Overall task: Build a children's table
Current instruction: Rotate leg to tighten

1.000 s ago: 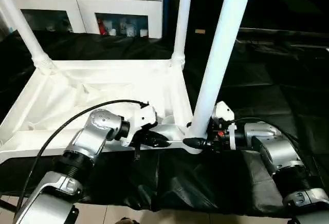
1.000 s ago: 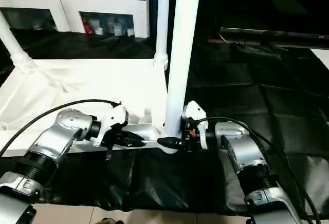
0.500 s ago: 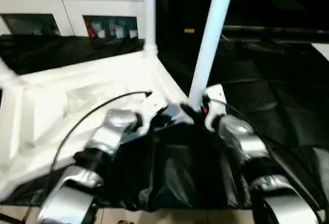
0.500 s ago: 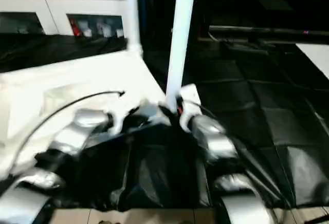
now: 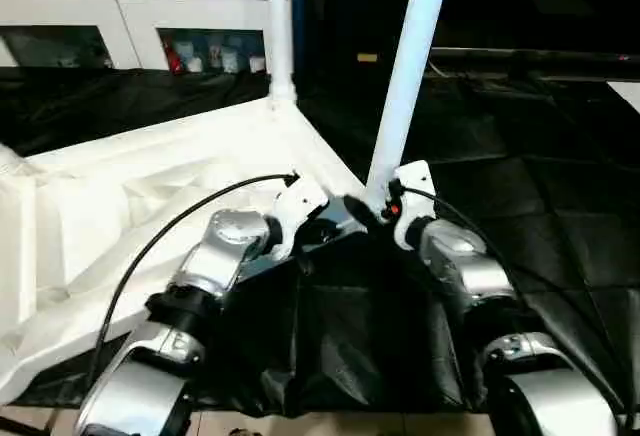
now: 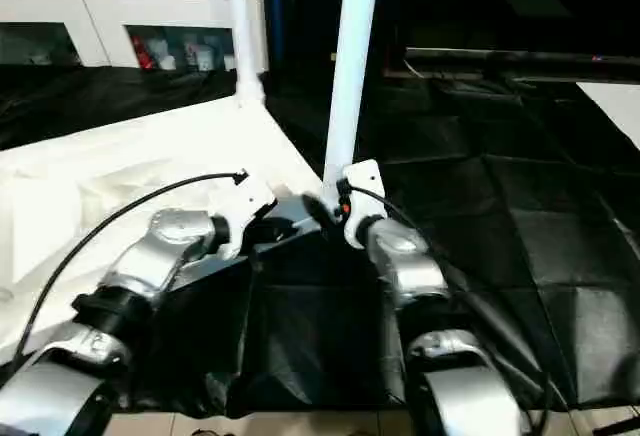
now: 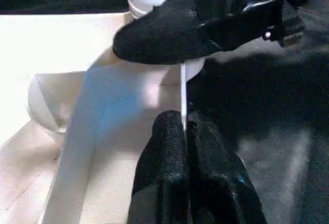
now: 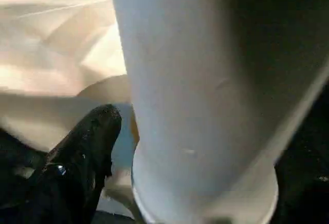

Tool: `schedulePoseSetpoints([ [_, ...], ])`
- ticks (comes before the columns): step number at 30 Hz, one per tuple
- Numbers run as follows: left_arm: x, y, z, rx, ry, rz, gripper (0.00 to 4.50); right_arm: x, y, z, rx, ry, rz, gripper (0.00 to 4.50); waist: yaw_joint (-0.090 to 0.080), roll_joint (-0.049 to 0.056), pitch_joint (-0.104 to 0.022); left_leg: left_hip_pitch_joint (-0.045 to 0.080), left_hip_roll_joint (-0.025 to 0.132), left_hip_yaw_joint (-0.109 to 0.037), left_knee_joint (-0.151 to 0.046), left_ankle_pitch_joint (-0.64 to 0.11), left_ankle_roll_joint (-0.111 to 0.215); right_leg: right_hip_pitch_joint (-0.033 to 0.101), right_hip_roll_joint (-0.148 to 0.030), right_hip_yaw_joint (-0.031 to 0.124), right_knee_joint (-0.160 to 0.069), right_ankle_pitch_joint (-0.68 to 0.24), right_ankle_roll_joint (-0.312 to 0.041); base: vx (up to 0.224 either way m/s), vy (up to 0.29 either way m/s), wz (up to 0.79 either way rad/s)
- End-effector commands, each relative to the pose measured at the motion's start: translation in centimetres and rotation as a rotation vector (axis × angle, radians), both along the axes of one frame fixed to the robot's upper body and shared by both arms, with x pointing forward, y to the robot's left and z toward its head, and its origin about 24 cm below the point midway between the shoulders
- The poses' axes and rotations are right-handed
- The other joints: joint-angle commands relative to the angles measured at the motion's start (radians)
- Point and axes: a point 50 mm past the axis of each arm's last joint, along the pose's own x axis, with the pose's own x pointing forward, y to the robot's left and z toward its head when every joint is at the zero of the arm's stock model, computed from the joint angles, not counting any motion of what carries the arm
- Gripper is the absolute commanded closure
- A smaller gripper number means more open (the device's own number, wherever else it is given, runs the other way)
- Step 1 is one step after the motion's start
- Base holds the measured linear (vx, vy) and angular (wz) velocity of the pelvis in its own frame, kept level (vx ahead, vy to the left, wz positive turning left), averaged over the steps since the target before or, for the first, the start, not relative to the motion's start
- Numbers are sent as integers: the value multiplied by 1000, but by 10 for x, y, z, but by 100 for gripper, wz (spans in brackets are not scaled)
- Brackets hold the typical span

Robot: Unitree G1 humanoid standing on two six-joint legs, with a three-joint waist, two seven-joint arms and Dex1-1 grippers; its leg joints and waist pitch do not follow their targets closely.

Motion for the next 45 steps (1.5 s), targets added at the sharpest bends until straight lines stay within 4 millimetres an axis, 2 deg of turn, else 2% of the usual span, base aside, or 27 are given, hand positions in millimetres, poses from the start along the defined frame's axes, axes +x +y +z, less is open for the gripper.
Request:
schedulePoseSetpoints([
  [1,-3,-19,21,-98,-79,-135,450,-12,17,-2,2,15,198,54,0,1,-72,36,50,-22,-69,-255,58,40,-38,17,-64,-123,-253,0,0,0],
  [2,-3,-19,20,-97,-78,-138,450,-12,17,-2,2,15,211,54,1,1,-72,33,50,-23,-70,-248,58,41,-38,17,-61,-119,-253,0,0,0],
  [3,-3,-16,20,-88,-71,-154,450,-17,15,-1,6,17,280,54,2,5,-72,36,51,-22,-70,-250,54,38,-38,17,-61,-123,-255,0,0,0],
  [4,-4,-13,20,-77,-66,-173,450,-22,12,-1,1,16,354,54,7,4,-72,37,51,-22,-70,-257,55,41,-37,16,-63,-135,-251,0,0,0],
  [5,-4,-13,20,-77,-66,-173,450,-22,12,-1,1,16,354,54,11,4,-72,37,53,-22,-70,-259,54,41,-37,16,-62,-135,-251,0,0,0],
  [7,-4,-7,19,-63,-52,-202,450,-31,7,1,-5,30,473,54,14,8,-72,37,54,-22,-71,-256,49,38,-38,16,-59,-127,-259,0,0,0],
  [9,-4,-5,20,-57,-43,-218,450,-35,4,1,-14,49,533,54,19,8,-73,38,52,-21,-70,-252,53,40,-35,15,-59,-111,-264,0,0,0],
  [11,-4,-2,20,-52,-33,-233,450,-38,1,2,-20,66,580,69,20,8,-73,36,52,-21,-70,-249,56,42,-35,14,-57,-102,-268,0,0,0],
  [12,-5,2,21,-40,-14,-274,450,-45,-5,2,-57,91,672,77,22,8,-73,36,53,-22,-70,-249,57,41,-37,13,-57,-102,-273,0,0,0],
  [17,-7,5,22,-36,-6,-295,450,-49,-7,0,-81,103,715,113,27,5,-72,37,54,-21,-70,-253,52,39,-41,15,-58,-129,-272,0,0,0],
  [18,-7,6,22,-36,-5,-294,450,-50,-6,-1,-79,104,719,117,27,-7,-72,36,55,-21,-71,-253,52,39,-40,15,-59,-136,-269,0,0,0],
  [20,-8,7,21,-37,-5,-297,450,-52,-5,-1,-74,108,727,129,30,0,-71,37,55,-22,-71,-254,49,37,-41,16,-59,-153,-265,0,0,0],
  [22,-9,9,21,-39,-7,-294,450,-53,-1,-2,-66,104,721,147,32,0,-71,37,55,-22,-72,-252,48,37,-42,16,-59,-159,-260,0,0,0],
  [26,-7,8,18,-41,-16,-243,450,-49,4,-5,-57,87,643,175,29,-1,-71,36,53,-23,-73,-260,39,37,-41,16,-60,-165,-256,0,0,0],
  [27,-6,6,17,-40,-23,-212,450,-46,6,-7,-58,86,588,175,26,-8,-69,36,54,-22,-74,-270,36,34,-41,17,-62,-183,-252,0,0,0],
  [28,-4,3,17,-39,-33,-182,450,-43,7,-8,-58,75,537,177,23,-4,-68,35,53,-26,-76,-278,27,34,-44,17,-63,-209,-245,0,0,0],
  [29,-2,1,17,-43,-42,-155,450,-40,9,-10,-56,71,480,177,19,-15,-67,35,53,-24,-76,-286,24,32,-44,18,-66,-228,-239,0,0,0],
  [30,0,-2,17,-48,-51,-130,450,-36,10,-12,-53,75,415,180,13,-8,-66,38,51,-28,-78,-318,6,27,-46,19,-72,-294,-223,0,0,0],
  [31,3,-7,19,-68,-68,-82,450,-29,13,-15,-52,65,290,180,9,-15,-65,36,51,-29,-79,-323,2,28,-46,19,-74,-310,-216,0,0,0],
  [32,3,-7,19,-68,-68,-82,450,-29,13,-15,-52,65,290,180,8,-12,-65,36,52,-31,-80,-328,-5,26,-47,19,-73,-321,-211,0,0,0],
  [33,6,-13,20,-80,-84,-40,450,-23,16,-17,-50,61,173,180,3,-8,-65,36,51,-34,-82,-340,-16,25,-48,18,-75,-345,-200,0,0,0],
  [35,8,-18,21,-85,-97,-2,450,-17,18,-20,-47,72,69,180,-6,-4,-65,38,48,-35,-84,-365,-27,22,-44,17,-79,-362,-188,0,0,0],
  [37,14,-28,22,-99,-105,81,450,-5,23,-21,-32,88,-138,181,-15,2,-65,42,48,-33,-83,-384,-36,15,-42,20,-80,-336,-194,0,0,0],
  [38,15,-30,23,-102,-104,98,450,-4,24,-21,-31,93,-175,181,-19,-2,-67,42,44,-34,-81,-388,-41,18,-41,18,-81,-335,-196,0,0,0],
  [40,17,-34,24,-105,-112,122,450,1,26,-21,-41,89,-252,181,-18,1,-69,39,45,-31,-80,-363,-30,18,-42,20,-81,-298,-199,0,0,0],
  [42,20,-38,25,-111,-129,178,450,6,31,-18,-33,80,-341,181,-15,-4,-72,34,42,-28,-76,-318,-5,25,-40,20,-76,-236,-205,0,0,0],
  [45,22,-41,26,-114,-145,202,450,9,38,-13,-12,45,-356,181,-10,0,-77,31,42,-26,-71,-251,23,33,-40,18,-67,-143,-225,0,0,0],
])
